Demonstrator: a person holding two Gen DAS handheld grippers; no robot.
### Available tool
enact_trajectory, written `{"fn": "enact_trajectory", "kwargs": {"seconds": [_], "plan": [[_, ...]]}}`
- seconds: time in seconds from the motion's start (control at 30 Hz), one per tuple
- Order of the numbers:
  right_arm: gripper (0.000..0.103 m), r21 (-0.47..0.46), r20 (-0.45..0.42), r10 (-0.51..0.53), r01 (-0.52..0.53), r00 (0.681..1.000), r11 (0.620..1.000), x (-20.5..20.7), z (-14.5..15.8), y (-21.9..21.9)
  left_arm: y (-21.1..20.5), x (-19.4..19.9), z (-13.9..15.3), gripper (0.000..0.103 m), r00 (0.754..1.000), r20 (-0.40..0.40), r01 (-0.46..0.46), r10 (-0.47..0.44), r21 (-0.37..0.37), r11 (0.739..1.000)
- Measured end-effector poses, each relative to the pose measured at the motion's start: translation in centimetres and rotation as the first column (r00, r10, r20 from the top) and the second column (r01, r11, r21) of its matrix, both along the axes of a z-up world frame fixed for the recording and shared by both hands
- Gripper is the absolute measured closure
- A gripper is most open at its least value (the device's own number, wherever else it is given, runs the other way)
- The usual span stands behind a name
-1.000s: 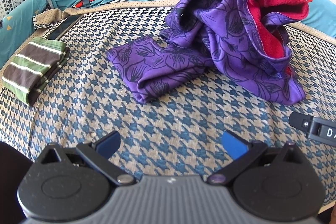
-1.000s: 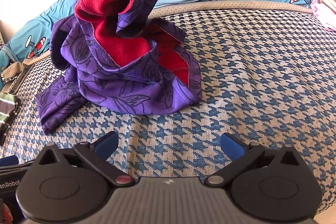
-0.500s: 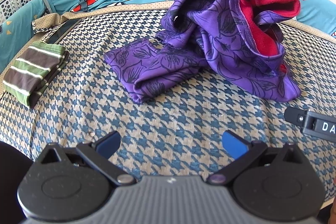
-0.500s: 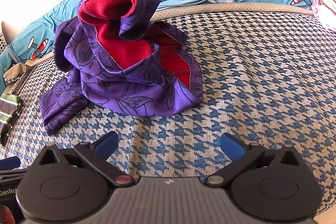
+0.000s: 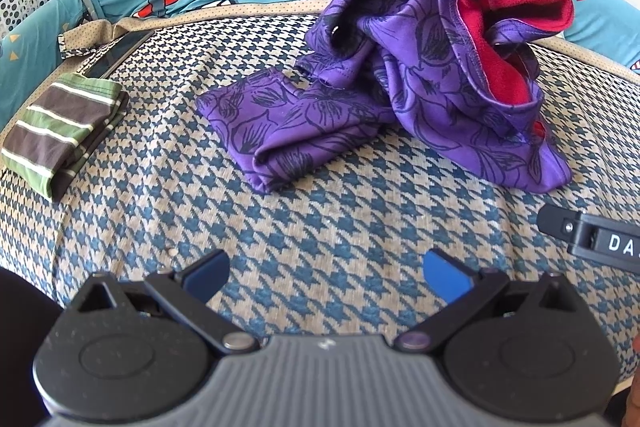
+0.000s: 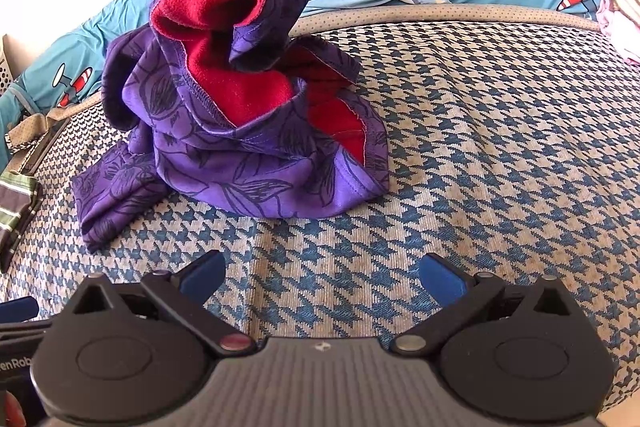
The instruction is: Fold clothes
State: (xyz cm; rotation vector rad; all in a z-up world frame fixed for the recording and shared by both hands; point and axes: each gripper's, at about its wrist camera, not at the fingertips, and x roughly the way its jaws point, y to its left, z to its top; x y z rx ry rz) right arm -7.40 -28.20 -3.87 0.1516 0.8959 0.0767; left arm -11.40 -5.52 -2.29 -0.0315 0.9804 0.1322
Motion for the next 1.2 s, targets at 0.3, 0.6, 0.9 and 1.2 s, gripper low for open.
{"fn": "enact_trajectory", "kwargs": {"seconds": [0.3, 0.6, 0.9, 1.2], "plan": [[0.000, -0.010, 0.080, -0.007, 0.008, 0.997, 1.000, -0.1, 1.8, -1.4, 1.0, -0.9, 2.8, 0.000, 0.998, 0.024, 0.054, -0.052, -0.093, 0.994], [0.000, 0.113, 0.053, -0.049, 0.043, 0.997, 0.993, 3.5, 2.1, -3.5, 1.4, 3.6, 4.7, 0.000, 0.994, 0.092, 0.074, -0.066, -0.078, 0.994], [0.000, 0.137, 0.136, 0.042, -0.061, 0.990, 0.989, 7.0, 4.5, -1.4, 2.8, 10.4, 4.4, 0.000, 0.992, 0.121, 0.043, -0.036, -0.056, 0.998], [0.000, 0.114, 0.129, 0.123, -0.138, 0.984, 0.984, 10.9, 2.4, 1.9, 4.0, 16.0, 3.3, 0.000, 0.989, 0.148, -0.009, 0.023, -0.097, 0.995]]}}
